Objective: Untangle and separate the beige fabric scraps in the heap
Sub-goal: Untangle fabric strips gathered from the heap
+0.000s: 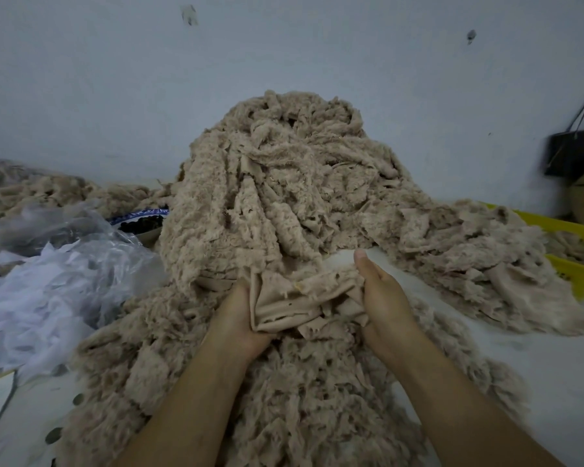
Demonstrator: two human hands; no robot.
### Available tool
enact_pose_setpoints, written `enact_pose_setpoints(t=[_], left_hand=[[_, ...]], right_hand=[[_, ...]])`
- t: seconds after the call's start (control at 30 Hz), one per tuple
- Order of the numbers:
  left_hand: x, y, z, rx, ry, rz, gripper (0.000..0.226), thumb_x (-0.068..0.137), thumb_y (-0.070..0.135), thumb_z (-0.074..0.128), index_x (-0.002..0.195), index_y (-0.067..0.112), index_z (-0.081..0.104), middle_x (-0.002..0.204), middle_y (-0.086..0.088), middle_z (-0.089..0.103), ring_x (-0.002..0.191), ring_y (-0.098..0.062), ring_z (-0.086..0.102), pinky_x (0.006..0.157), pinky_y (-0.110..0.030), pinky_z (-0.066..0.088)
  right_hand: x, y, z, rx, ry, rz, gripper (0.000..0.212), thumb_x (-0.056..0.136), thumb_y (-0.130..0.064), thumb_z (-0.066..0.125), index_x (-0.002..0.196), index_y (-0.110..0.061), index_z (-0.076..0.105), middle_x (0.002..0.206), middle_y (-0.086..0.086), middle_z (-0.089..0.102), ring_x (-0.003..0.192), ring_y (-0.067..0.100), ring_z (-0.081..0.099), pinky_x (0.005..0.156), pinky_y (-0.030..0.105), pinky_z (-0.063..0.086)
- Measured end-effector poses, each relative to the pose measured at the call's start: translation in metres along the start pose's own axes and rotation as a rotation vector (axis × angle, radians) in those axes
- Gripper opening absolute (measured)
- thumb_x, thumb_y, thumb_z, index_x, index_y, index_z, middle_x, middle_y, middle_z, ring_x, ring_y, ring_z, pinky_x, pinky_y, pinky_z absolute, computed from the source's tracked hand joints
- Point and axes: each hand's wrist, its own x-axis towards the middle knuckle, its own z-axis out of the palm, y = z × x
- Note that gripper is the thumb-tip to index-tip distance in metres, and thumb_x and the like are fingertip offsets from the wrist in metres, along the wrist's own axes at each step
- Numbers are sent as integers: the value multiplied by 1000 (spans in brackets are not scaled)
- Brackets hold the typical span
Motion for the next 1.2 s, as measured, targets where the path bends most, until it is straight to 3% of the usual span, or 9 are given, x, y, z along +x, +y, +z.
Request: enact_pose_setpoints(t=[0.13, 0.27, 0.4, 0.57, 0.67, 0.77, 0.93, 1.07, 1.2], left_hand=[[-6, -8, 8, 766, 38, 337, 86, 64, 97, 38, 113, 33, 68, 103, 8, 75, 91, -5, 72, 76, -25, 57], [-4, -29, 10, 1313, -162, 474, 41, 75, 71, 67, 110, 52, 62, 107, 23, 65, 94, 10, 62, 79, -15, 51], [0, -22, 8, 736, 123, 367, 23, 90, 41, 67, 69, 33, 75, 67, 8, 72, 62, -9, 67, 58, -22, 50], [-4, -9, 6, 139, -119, 131, 39, 92, 33, 50, 80, 10, 79, 71, -5, 75, 62, -14, 73, 53, -22, 56], [-6, -13, 11, 49, -140, 82, 43, 87, 37, 50, 71, 8, 78, 71, -7, 73, 60, -15, 71, 54, -23, 56], [-3, -13, 10, 39, -118, 113, 30, 88, 28, 52, 78, 7, 71, 63, -5, 69, 53, -15, 67, 49, -22, 54], [0, -9, 5, -107, -119, 152, 56, 100, 29, 41, 65, 9, 80, 74, -10, 76, 63, -21, 74, 51, -30, 58], [0, -7, 3, -75, -151, 140, 39, 86, 33, 54, 76, 7, 81, 83, -12, 76, 70, -23, 75, 59, -32, 61], [-6, -9, 10, 81, -191, 128, 34, 83, 35, 59, 89, 11, 82, 96, -11, 77, 84, -20, 75, 69, -30, 60]], right_hand=[[-1, -5, -2, 158, -56, 78, 57, 91, -55, 54, 118, -7, 66, 90, 9, 77, 65, 15, 71, 55, 27, 54], [0, 2, 0, 86, -53, -18, 69, 75, -61, 62, 116, -7, 68, 108, 13, 75, 97, 27, 73, 88, 42, 57], [-3, 2, 0, 61, -171, -155, 68, 76, -70, 60, 116, -15, 70, 113, 4, 74, 109, 19, 69, 93, 36, 54], [-10, 15, 8, -412, -335, -181, 49, 70, -81, 63, 112, -58, 57, 118, -29, 63, 105, -9, 61, 77, 13, 50], [-6, 18, 12, -322, -201, -189, 11, 94, -49, 59, 93, -51, 70, 100, -19, 73, 86, -7, 67, 67, 13, 52], [4, 16, 5, -130, -64, -117, 18, 98, -39, 53, 102, -35, 70, 93, -15, 75, 88, 3, 71, 79, 29, 56], [7, 16, 2, -70, 54, -156, 26, 101, -20, 46, 75, -17, 44, 60, -5, 43, 44, 5, 36, 46, 18, 34], [2, 6, 3, 64, -30, -139, 23, 104, -30, 49, 88, -14, 55, 66, -3, 62, 51, 6, 52, 56, 22, 46], [-5, 9, 4, -80, -309, -173, 56, 86, -74, 49, 123, -34, 64, 116, -12, 72, 109, 8, 67, 93, 32, 52]])
